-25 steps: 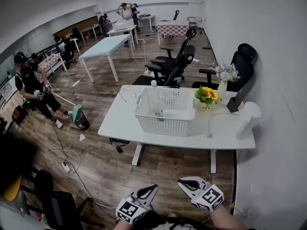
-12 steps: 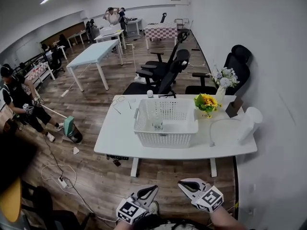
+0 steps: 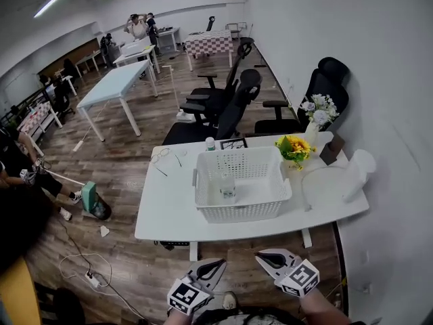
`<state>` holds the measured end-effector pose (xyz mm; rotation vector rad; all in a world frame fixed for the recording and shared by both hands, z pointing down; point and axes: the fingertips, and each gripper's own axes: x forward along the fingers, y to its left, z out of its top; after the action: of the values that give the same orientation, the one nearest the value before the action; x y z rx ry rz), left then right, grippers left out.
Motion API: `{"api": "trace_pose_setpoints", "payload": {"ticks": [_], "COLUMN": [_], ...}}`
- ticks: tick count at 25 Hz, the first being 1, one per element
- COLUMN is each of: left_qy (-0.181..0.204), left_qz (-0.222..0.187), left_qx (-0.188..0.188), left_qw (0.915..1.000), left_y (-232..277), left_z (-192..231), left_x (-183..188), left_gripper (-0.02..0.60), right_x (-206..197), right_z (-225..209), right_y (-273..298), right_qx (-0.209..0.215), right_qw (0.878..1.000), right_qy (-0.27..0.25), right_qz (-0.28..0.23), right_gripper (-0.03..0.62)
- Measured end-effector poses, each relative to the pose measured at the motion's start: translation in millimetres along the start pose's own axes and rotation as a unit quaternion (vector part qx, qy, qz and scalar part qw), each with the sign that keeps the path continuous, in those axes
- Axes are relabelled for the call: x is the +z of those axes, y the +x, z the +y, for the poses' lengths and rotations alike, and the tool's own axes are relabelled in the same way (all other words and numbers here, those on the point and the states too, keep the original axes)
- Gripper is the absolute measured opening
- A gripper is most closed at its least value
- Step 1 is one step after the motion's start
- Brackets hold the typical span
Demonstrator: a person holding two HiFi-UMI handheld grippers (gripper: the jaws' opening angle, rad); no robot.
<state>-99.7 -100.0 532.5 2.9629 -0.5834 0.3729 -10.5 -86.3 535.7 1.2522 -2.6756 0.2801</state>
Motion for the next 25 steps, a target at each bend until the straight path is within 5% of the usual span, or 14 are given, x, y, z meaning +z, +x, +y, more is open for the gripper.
{"api": "trace_pose_setpoints", "payload": {"ticks": [11,25], "left_qy": [0.010,0.010], "left_qz": [-0.012,-0.015], "left_qx": [-0.021,-0.033], "left_qw": [0.9996,0.9993], "left_y": [-12.9,4.4], "left_z": [70.5,108.6], "left_x": [2.0,8.6], "left_gripper": [0.011,0.011], "right_x": [28.4,60.8], "right_z": [-7.6,-30.5], "right_y": [66.0,91.5], "right_qx": [-0.027,-0.036], "right_qw": [0.999,0.997], "right_qy": [-0.031,-0.072], "right_qz": [0.000,-0.014], "right_gripper": [0.023,0.023]}}
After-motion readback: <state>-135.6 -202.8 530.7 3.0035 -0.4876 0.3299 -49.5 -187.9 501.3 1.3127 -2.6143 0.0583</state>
